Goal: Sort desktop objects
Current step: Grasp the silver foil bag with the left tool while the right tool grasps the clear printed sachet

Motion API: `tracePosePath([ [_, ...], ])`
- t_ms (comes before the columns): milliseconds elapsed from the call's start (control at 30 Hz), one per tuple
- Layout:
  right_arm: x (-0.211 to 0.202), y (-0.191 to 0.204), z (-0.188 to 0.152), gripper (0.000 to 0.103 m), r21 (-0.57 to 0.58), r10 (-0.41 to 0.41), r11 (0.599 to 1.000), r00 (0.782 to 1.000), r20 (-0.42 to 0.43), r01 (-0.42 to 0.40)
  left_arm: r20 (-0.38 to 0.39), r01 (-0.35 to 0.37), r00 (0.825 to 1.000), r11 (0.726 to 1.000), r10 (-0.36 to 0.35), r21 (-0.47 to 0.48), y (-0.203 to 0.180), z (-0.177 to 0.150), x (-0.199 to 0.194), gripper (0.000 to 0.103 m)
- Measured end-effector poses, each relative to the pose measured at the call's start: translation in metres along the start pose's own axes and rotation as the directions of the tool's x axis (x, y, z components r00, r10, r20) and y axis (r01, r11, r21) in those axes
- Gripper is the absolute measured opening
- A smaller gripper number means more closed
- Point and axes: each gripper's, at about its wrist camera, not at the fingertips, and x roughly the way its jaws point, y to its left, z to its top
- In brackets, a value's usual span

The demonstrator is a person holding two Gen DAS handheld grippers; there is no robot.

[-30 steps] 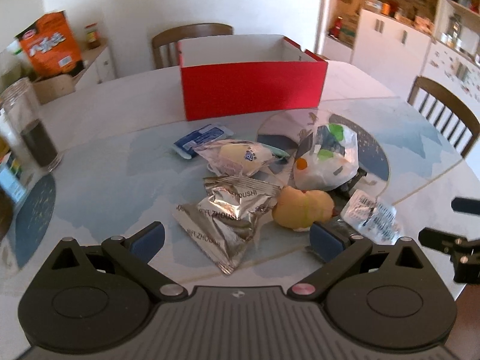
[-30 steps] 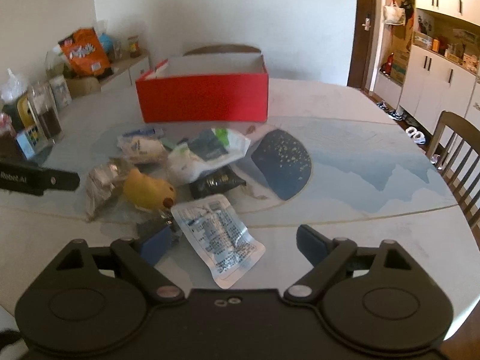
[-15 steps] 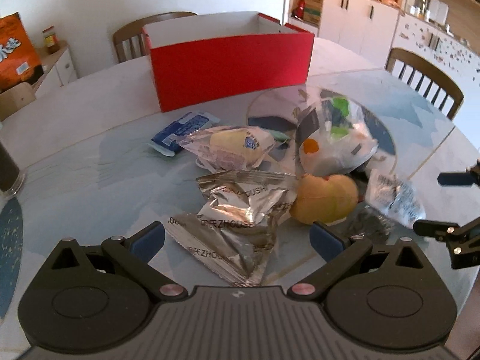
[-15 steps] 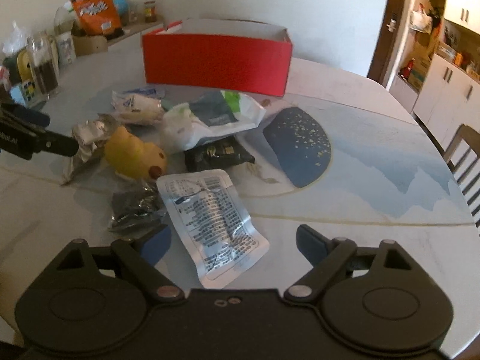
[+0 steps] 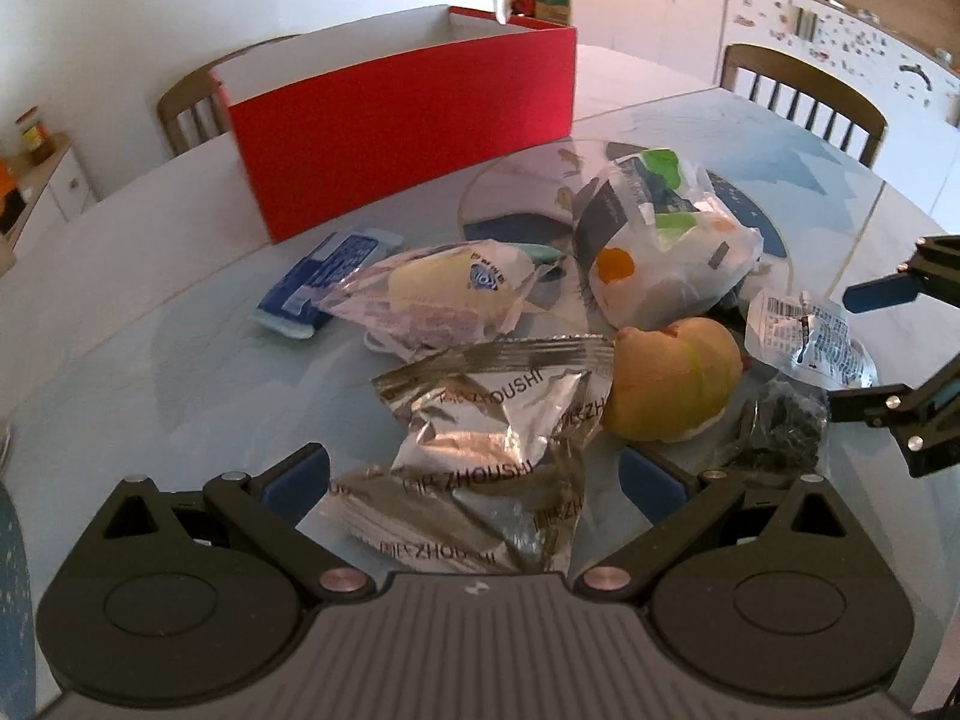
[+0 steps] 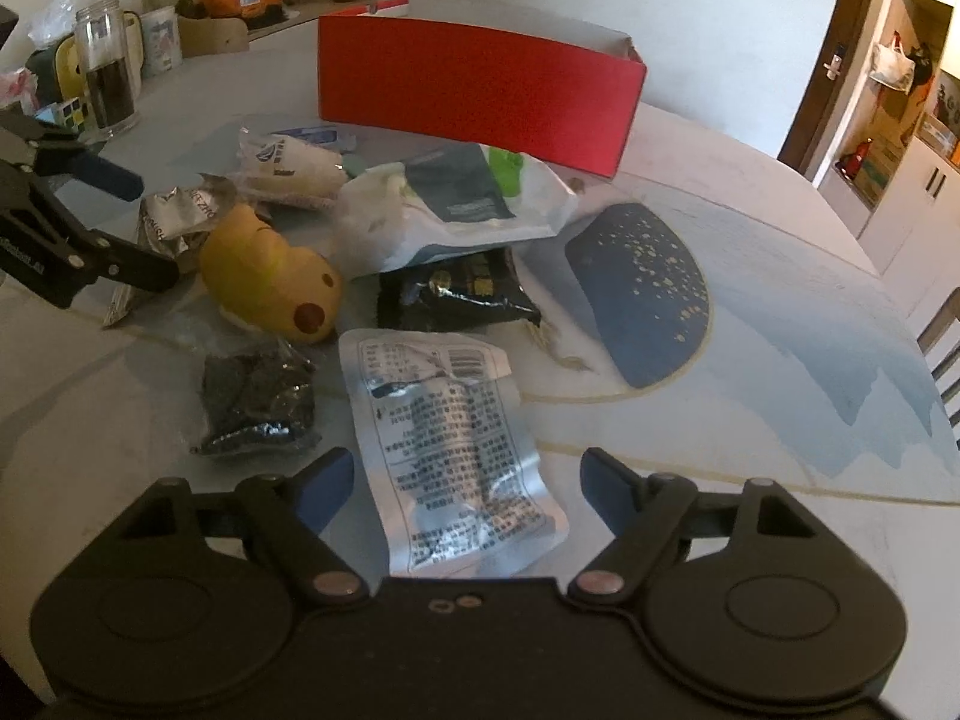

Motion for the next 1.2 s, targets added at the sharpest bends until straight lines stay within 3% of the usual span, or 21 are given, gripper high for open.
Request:
tracePosePath([
  [233,0.008,-0.004,0.004,0.077,0.028,0.003,1.000,1.000,-0.013,-0.002,-0.027,0.031,0.999,0.999,-0.031,0.007,0.003,0.000,0.010,0.101],
  [433,0.010,-0.005,0.008,0.068,0.042,0.011,0.999,1.000,-0.017,-0.010,-0.022,0.026,0.999,1.000,-0.026,0.004,0.007,0.000,0.011,0.091],
  [967,0.002,-0.009,0.013,0.062,0.085,-0.009,0.996,1.000,-0.024,0.011,0.016,-0.001,1.000,1.000,0.001,0.015,0.004,0.002,0.002,0.051],
  [1133,-0.007,-0.015,0.016,0.062,0.121,-0.015,0.993,1.000,-0.017,0.017,0.020,0.004,1.000,1.000,-0.004,-0.009,0.006,0.006,-0.001,0.044],
  [1167,-0.008,-0.015,0.017,0.062,0.126,-0.017,0.992,1.000,-0.017,0.019,0.024,0.007,1.000,1.000,-0.007,-0.011,0.007,0.006,-0.003,0.034],
  [1200,-0.010,-0.016,0.018,0.062,0.134,-0.017,0.991,1.000,-0.014,0.019,0.026,0.002,1.000,1.000,-0.002,-0.014,0.006,0.007,-0.004,0.033],
])
